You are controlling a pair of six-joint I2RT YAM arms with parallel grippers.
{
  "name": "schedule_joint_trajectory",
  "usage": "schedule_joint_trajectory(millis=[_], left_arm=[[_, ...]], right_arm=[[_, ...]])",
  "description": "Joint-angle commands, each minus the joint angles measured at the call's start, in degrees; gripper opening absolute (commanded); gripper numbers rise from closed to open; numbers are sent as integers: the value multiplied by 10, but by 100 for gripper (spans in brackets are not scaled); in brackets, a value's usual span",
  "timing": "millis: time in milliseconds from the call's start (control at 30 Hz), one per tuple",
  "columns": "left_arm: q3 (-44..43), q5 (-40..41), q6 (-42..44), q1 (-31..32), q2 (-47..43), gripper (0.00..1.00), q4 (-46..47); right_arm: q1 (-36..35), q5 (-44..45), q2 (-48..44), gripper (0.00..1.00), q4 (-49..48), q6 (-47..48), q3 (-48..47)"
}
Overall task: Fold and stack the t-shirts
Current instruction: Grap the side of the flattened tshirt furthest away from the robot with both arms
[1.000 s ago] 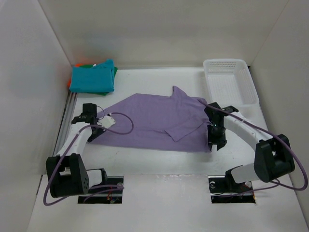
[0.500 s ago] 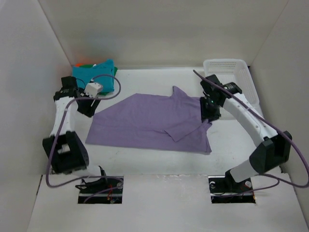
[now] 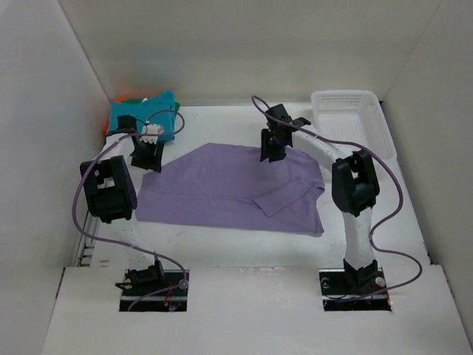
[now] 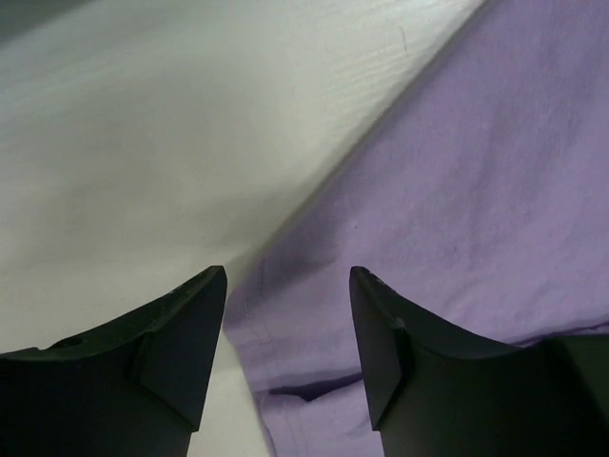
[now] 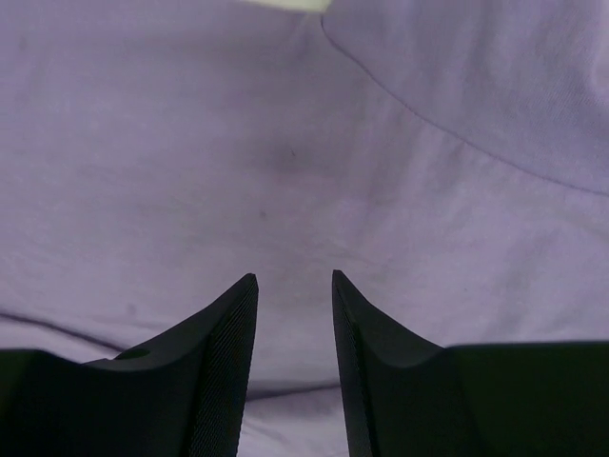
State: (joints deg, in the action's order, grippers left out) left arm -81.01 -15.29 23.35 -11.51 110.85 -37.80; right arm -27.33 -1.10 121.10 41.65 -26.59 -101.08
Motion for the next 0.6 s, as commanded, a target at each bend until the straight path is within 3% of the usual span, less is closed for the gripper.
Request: schedule_joint_trajectory(millis=[0,267,300,400,567], left_arm=[[-7,-15,1,9,38,51,-38],[-25,-13,-23,15,47,45,-36],[-25,-15,-19,19,46,41,-39],[-19,-17,-9,28,39,10,-63],[36,-20,31,60,-52,0,-100]], right_arm=[[15,7,-11,43,-45,-24,18],[32,14,-21,46,-54,-35,54],[31,14,-23,46,-55,-33,57],[30,14,-35,45,-58,-35,71],[35,15,-73,44,-74,-43,115]])
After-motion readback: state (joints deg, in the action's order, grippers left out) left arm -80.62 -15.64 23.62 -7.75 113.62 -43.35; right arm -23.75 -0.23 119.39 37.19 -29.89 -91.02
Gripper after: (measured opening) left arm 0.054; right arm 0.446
